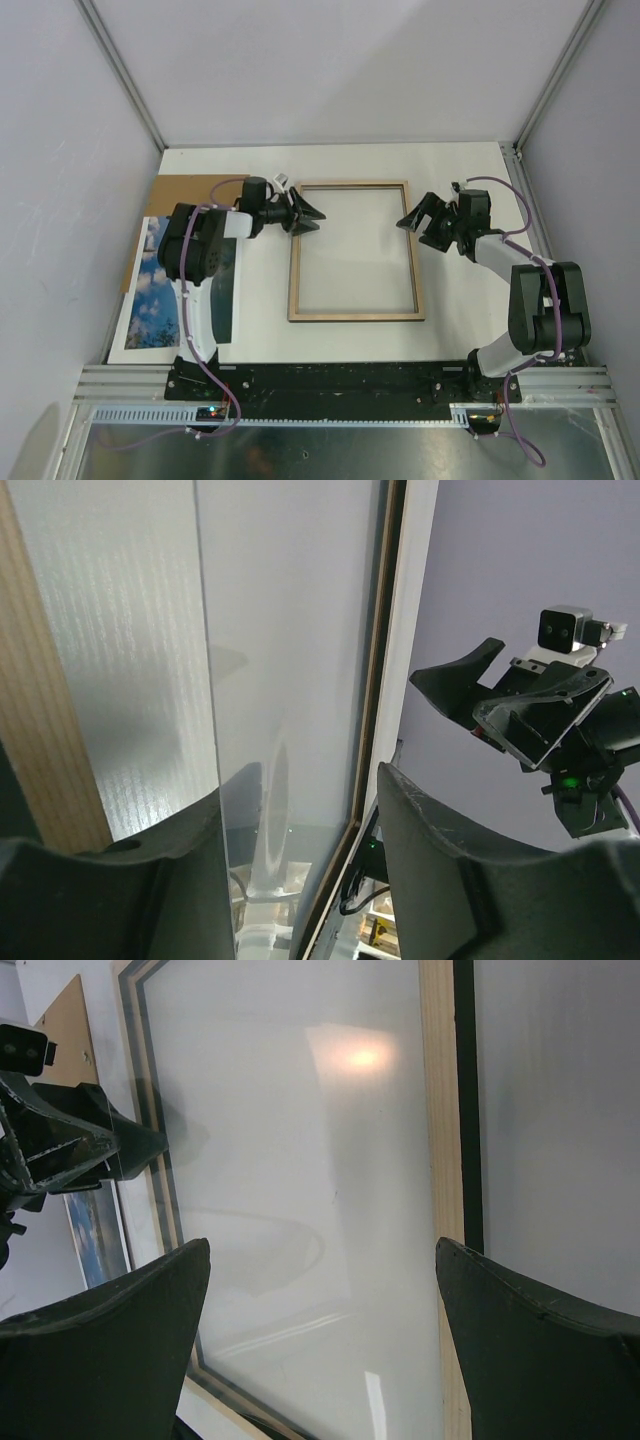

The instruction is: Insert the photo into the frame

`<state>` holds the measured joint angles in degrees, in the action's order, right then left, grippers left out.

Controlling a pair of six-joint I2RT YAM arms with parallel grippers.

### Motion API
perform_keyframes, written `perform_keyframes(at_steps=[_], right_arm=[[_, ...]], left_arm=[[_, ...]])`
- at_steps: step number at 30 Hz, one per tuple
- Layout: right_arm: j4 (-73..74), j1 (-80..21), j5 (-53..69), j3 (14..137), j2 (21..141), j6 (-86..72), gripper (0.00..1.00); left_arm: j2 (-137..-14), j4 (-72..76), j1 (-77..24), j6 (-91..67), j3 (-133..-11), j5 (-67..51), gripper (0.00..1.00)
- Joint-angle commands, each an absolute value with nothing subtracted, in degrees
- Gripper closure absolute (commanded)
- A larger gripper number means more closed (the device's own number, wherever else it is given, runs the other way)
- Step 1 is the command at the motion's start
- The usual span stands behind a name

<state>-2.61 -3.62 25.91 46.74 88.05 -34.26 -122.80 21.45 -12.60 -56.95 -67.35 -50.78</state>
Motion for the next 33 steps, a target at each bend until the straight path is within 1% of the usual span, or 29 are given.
perform_keyframes(at_steps=[1, 13, 20, 33], right_arm=[[-2.9, -3.38, 25.19, 46.76, 86.05, -33.05, 0.01], [-2.6, -3.4, 25.13, 46.74, 86.03, -32.77, 0.01], [-2.55, -3.53, 25.1, 46.67, 86.12, -32.78, 0.01], [-2.52, -3.76, 25.05, 46.71, 86.34, -32.68, 0.01]], left_arm=[[-118.92, 20.31, -12.08, -54.32, -69.3, -50.84, 0.45], [-116.76, 13.83, -11.69, -49.22, -68.23, -48.69, 0.42], [-114.91, 8.89, -11.53, -45.18, -67.9, -46.6, 0.39], [-112.3, 5.56, -10.44, -42.51, -65.81, -45.41, 0.35]])
